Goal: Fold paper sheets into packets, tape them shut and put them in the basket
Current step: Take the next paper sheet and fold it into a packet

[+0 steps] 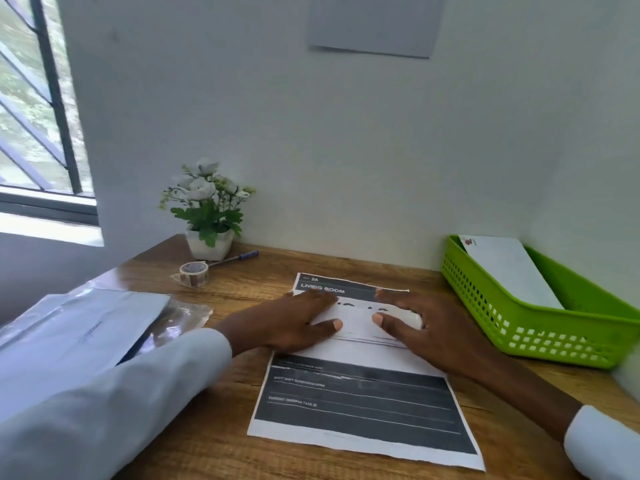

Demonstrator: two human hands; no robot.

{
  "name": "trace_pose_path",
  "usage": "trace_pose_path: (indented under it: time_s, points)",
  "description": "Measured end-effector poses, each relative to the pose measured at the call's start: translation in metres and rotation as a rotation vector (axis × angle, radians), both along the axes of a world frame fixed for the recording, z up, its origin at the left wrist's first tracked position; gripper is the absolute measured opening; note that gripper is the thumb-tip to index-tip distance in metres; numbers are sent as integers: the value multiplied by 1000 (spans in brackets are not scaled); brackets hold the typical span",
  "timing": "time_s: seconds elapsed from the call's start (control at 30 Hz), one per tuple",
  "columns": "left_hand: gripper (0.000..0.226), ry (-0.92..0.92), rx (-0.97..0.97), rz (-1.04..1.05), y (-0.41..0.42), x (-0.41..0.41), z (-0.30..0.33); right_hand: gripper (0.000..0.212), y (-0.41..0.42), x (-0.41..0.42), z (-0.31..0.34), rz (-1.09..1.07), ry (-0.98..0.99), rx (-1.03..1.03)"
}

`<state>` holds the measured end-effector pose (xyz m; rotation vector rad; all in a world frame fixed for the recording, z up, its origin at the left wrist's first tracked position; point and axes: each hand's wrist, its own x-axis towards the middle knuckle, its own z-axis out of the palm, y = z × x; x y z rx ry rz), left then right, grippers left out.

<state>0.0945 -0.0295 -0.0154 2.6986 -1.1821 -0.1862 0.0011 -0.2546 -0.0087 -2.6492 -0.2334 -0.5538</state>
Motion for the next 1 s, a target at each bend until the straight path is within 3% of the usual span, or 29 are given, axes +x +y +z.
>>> trace_pose_path:
  time_s: [0.13, 0.3, 0.57, 0.77, 0.9, 1.0]
  points:
    - [57, -130, -123, 9, 10, -12, 26, 40, 42, 5, 22, 134, -28, 22]
    - [28, -213, -328, 127, 52, -25, 37, 22, 104, 27, 33, 381, -2, 149]
    - [32, -212, -421, 439, 156, -41, 23, 16, 209, 59, 23, 496, 90, 224]
    - [75, -189, -189, 798, 214, -45, 7, 26, 262, 82, 2, 404, 204, 226]
    - [87, -136, -111, 873, 223, -46, 1, 48, 274, 88, -2, 352, 255, 243]
    - [97, -122, -98, 906, 227, -42, 1, 50, 279, 89, -3, 344, 283, 322]
